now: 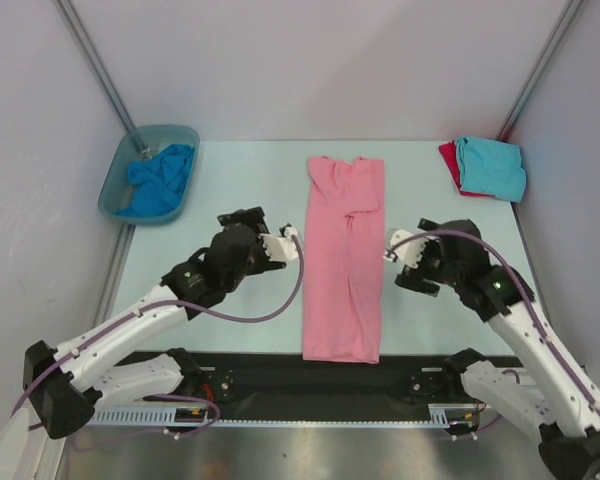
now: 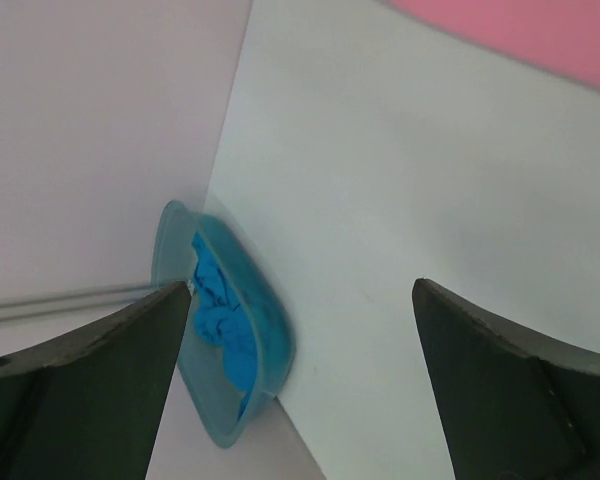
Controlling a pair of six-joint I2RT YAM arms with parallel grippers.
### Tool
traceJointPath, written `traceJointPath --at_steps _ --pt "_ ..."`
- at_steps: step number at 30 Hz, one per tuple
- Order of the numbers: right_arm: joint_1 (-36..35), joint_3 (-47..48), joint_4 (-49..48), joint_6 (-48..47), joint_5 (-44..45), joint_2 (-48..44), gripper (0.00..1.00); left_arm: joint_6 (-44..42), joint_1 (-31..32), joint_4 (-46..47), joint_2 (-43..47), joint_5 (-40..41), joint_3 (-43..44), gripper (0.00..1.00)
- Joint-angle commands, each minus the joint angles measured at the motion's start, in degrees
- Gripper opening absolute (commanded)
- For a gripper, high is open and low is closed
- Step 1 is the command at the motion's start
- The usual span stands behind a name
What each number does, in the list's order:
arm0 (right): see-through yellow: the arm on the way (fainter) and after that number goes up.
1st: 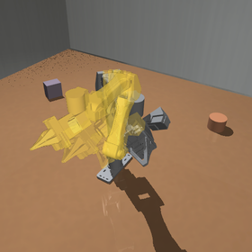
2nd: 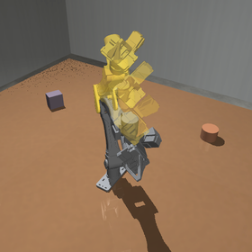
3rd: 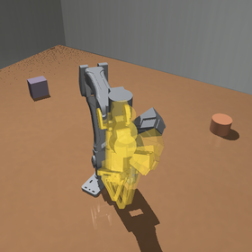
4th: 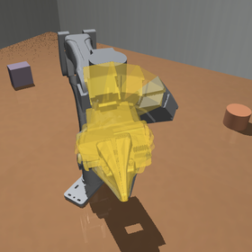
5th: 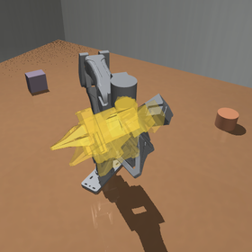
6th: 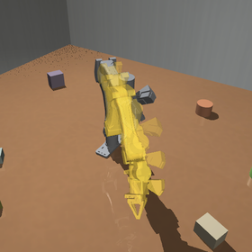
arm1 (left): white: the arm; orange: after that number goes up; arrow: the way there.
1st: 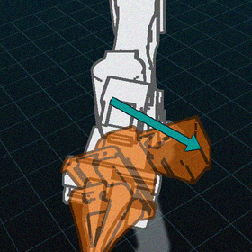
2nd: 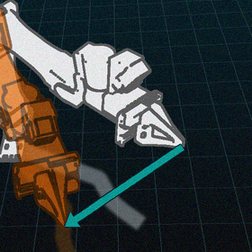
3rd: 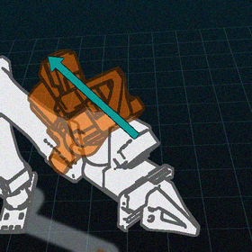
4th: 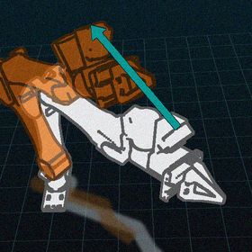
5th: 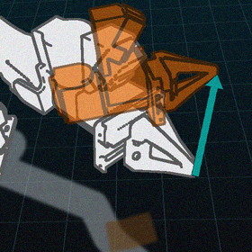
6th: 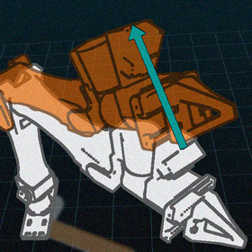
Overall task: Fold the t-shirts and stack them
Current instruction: Fold the tshirt
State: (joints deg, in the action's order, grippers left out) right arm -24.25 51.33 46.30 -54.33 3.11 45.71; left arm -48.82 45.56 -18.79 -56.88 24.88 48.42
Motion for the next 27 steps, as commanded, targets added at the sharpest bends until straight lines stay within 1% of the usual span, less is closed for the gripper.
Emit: traceJointPath --at_steps 1,2,3,4,5,6,7,8,9,10,11,12,14,15,16,18,20,22,24,26,27 --pt "-2.9 4.2 -5.5 6.3 -7.7 7.9 1.00 3.9 2.0 5.1 -0.9 -6.4 3.4 1.00" --pt "-4.1 4.9 -5.0 7.6 -9.0 9.8 1.00 7.2 1.9 5.2 -1.9 -8.1 4.2 1.00" --pt "-5.1 7.6 -2.4 8.9 -9.8 11.7 1.00 8.9 2.0 5.3 -2.8 -10.0 5.0 1.00" --pt "-5.9 9.1 -1.8 12.2 -9.6 15.7 1.00 10.7 2.0 5.0 -3.8 -13.3 6.1 1.00" --pt "-7.1 11.0 -1.7 14.0 -9.3 17.0 1.00 12.7 2.0 3.8 -7.3 -14.2 9.4 1.00" --pt "-7.3 14.6 -0.4 14.7 -11.4 18.3 1.00 11.8 2.1 2.1 -9.2 -16.7 11.5 0.99" --pt "-7.3 16.4 0.0 14.9 -13.2 19.8 1.00 9.1 2.7 -1.0 -11.5 -19.8 12.9 0.96" --pt "-8.3 17.9 0.4 14.9 -14.4 20.7 1.00 2.8 4.2 -0.4 -13.0 -17.8 13.0 0.92" --pt "-9.1 19.1 2.2 14.9 -15.8 21.5 1.00 -0.1 6.8 1.5 -14.3 -17.2 11.4 0.92" --pt "-9.8 20.6 3.3 13.6 -15.9 22.5 1.00 -3.1 7.3 6.1 -14.0 -18.0 9.5 0.91" --pt "-10.9 20.3 3.7 11.8 -15.0 24.1 1.00 -8.5 7.7 10.4 -13.1 -19.9 3.3 0.93" --pt "-12.2 19.3 3.4 10.8 -12.4 24.6 1.00 -10.7 8.0 14.3 -11.3 -21.4 0.3 0.95" --pt "-12.1 15.0 2.7 7.3 -11.2 25.2 1.00 -13.0 8.0 20.4 -11.2 -24.2 -5.0 0.95" --pt "-11.7 13.3 0.2 7.5 -10.8 25.0 1.00 -12.5 7.9 21.2 -12.4 -24.4 -5.8 0.95" --pt "-11.1 11.8 -0.7 7.5 -11.5 24.6 1.00 -11.7 7.9 20.3 -13.1 -24.4 -6.1 0.94" --pt "-11.0 8.2 -0.3 7.0 -14.7 23.0 1.00 -7.8 7.9 19.8 -13.7 -27.1 -6.6 0.93" --pt "-12.6 4.2 -0.3 6.9 -15.1 21.4 1.00 -5.2 8.1 17.6 -12.6 -28.7 -7.5 0.93" --pt "-14.9 2.6 0.8 8.0 -15.6 19.5 1.00 -4.2 8.8 16.3 -10.6 -31.2 -9.5 0.93" --pt "-16.3 1.5 2.0 9.3 -18.7 18.6 1.00 -5.3 10.5 15.6 -6.6 -33.2 -14.3 0.93" --pt "-16.3 0.1 1.1 12.4 -22.7 18.0 1.00 -5.3 11.5 17.5 -2.3 -33.3 -19.1 0.94" --pt "-16.4 -0.1 1.2 12.8 -23.6 17.9 1.00 -5.0 11.5 18.1 -1.7 -33.8 -20.0 0.95"
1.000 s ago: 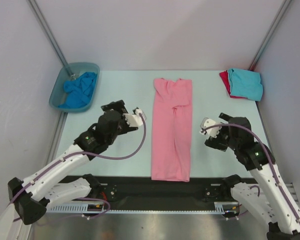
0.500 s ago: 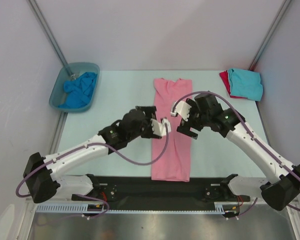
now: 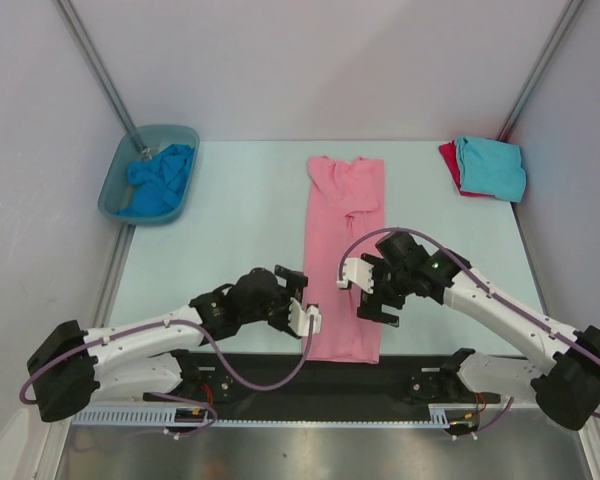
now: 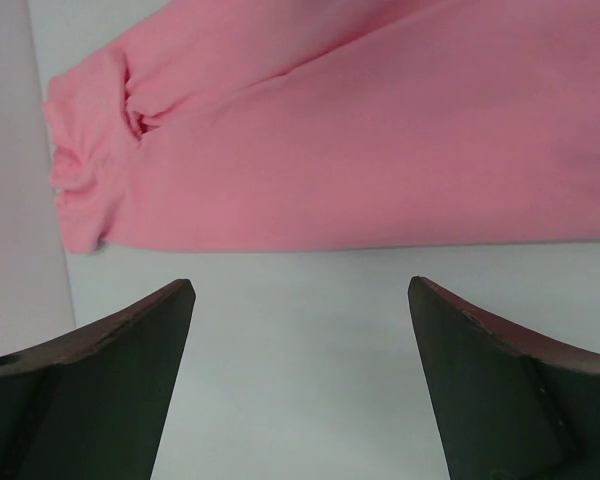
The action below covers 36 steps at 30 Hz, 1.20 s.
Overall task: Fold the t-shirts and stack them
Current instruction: Fold the tshirt
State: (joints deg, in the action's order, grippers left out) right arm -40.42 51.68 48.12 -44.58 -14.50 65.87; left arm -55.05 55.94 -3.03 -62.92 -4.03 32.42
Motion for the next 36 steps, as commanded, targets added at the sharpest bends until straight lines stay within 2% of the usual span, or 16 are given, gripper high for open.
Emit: traceJointPath --at_steps 1,6,10,17,26,30,36 --pt "-0.3 -0.7 -0.5 3.5 -6.7 -2.2 1.00 1.6 1.2 2.8 4.7 -4.3 -4.7 0.95" --pt "-1.3 -3.7 -0.5 2.5 -6.8 -2.5 1.00 7.7 1.4 2.8 5.6 -4.6 -6.2 0.96" --pt "-4.0 -7.2 -2.3 2.1 -2.9 -4.3 1.00 9.7 3.0 2.8 7.7 -4.2 -9.4 0.97" --pt "-12.7 -9.1 -7.7 2.0 2.5 -6.2 1.00 5.2 7.1 8.2 9.1 -2.0 -15.5 0.97" --pt "-25.3 -13.2 -11.6 3.7 3.1 -5.6 1.00 2.7 11.0 14.8 7.5 -2.3 -18.8 0.97" --pt "-27.0 -15.0 -13.0 4.1 2.2 -5.4 1.00 1.2 15.8 17.2 7.4 -2.1 -21.2 0.97" --pt "-29.9 -18.7 -15.9 4.0 2.5 -5.7 1.00 -1.0 16.8 19.1 6.0 -6.5 -21.4 0.97"
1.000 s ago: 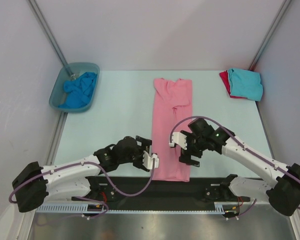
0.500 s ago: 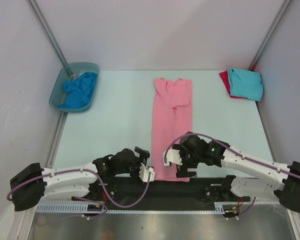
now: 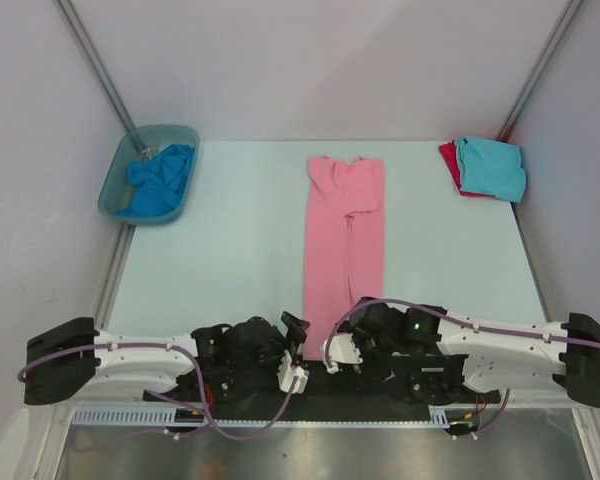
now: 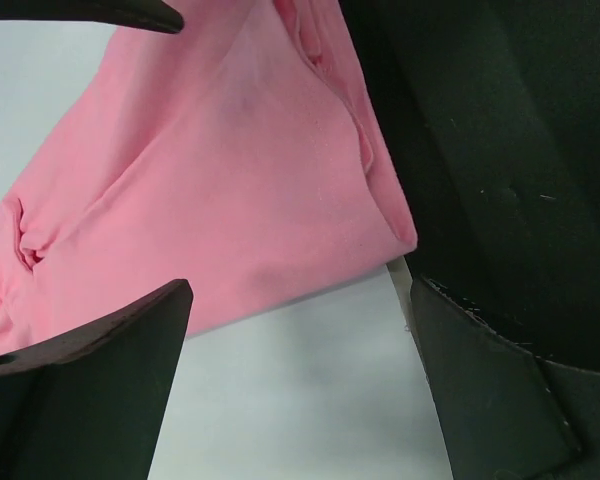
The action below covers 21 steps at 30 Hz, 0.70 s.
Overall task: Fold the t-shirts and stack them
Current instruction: Fold the tshirt
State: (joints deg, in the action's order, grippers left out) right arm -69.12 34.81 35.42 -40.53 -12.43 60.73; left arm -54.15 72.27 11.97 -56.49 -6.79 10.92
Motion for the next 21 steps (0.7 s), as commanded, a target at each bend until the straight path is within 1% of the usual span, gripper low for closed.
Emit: traceJointPath --at_steps 1,6,7,14,19,21 --pt "-1.7 -2.3 -3.4 -0.3 0.8 -0.6 1.00 -1.8 1.0 4.1 -0.3 -4.0 0.1 0.97" --pt "-1.8 -4.4 -3.6 -0.6 2.6 -1.8 1.00 -2.5 2.3 2.2 -1.3 -3.9 1.1 0.97" --pt "-1.7 -4.7 -3.5 -0.8 2.8 -2.1 1.00 -4.0 2.5 2.2 -1.7 -3.9 0.9 0.97" --pt "-1.1 -6.2 -3.7 -2.1 5.0 -3.3 1.00 -6.8 3.4 3.7 -5.8 -2.8 2.0 0.96" --pt "-1.0 -7.3 -4.7 -2.9 6.6 -3.5 1.00 -5.8 3.4 4.7 -10.1 -1.3 5.0 0.93" --pt "-1.1 -7.8 -5.2 -3.7 7.4 -3.5 1.00 -5.8 3.4 6.0 -10.5 -1.8 4.9 0.93"
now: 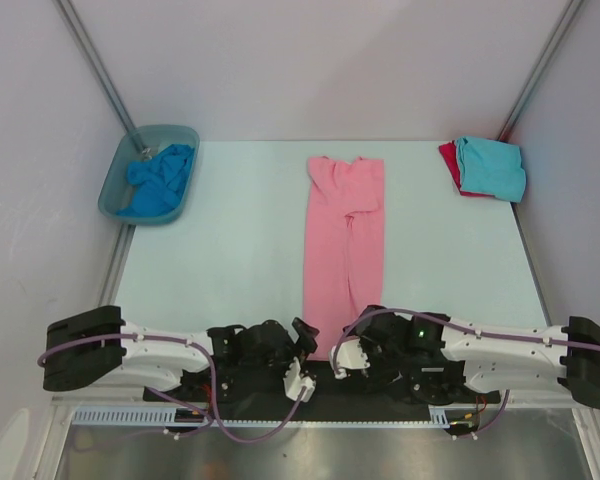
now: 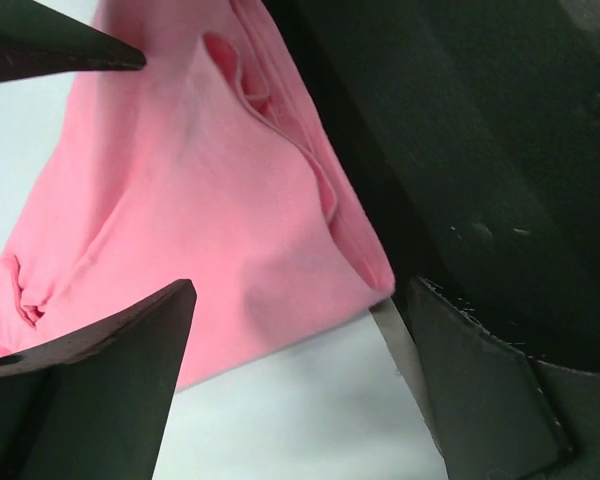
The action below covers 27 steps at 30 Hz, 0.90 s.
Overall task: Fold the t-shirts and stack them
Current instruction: Fold the tshirt
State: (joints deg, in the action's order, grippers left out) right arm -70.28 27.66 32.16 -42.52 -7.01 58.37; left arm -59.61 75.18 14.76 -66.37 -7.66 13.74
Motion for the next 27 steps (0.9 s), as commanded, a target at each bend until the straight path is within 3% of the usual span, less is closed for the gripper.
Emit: traceJointPath --at_steps 1,18,27 --pt "0.1 -0.8 -2.0 -1.8 2.4 -1.2 1.00 0.0 0.4 3.7 -0.5 -1.0 1.7 0.93" --pt "0.1 -6.6 -7.5 -7.4 9.4 -1.2 1.00 2.2 0.4 5.6 -0.9 -1.4 1.0 0.86" --pt "6.1 -5.3 -10.9 -11.2 10.2 5.2 1.00 2.1 0.5 5.6 -1.4 -1.7 1.6 0.85"
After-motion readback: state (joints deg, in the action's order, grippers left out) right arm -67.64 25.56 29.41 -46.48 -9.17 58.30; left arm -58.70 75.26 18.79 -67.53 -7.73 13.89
